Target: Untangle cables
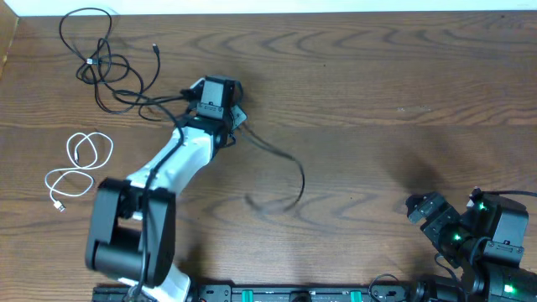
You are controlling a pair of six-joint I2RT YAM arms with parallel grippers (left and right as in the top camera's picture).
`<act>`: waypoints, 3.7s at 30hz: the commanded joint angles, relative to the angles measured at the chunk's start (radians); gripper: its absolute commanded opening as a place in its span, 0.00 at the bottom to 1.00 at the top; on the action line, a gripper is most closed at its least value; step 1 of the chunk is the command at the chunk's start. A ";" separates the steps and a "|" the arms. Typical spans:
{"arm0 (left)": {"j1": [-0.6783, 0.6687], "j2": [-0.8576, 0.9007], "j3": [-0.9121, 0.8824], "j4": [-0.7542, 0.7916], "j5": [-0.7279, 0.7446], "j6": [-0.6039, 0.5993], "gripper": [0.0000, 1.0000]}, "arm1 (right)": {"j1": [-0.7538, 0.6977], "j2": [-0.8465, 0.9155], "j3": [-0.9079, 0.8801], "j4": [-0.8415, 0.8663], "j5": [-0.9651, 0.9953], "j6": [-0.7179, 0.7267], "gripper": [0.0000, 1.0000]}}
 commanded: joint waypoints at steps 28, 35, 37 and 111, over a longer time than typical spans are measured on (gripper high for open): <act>0.031 -0.784 0.005 -0.188 0.059 0.938 0.08 | 0.008 -0.003 -0.006 0.035 0.038 0.013 0.99; 0.031 -0.945 0.005 -0.171 -0.248 0.948 0.08 | 0.008 -0.003 -0.006 0.032 0.037 0.013 0.99; 0.031 -0.942 0.004 -0.175 -0.248 0.943 0.08 | 0.008 -0.003 -0.006 0.032 0.037 0.013 0.99; 0.135 -0.279 0.005 -0.115 -0.211 0.247 0.98 | 0.008 -0.001 -0.006 0.148 0.072 0.081 0.99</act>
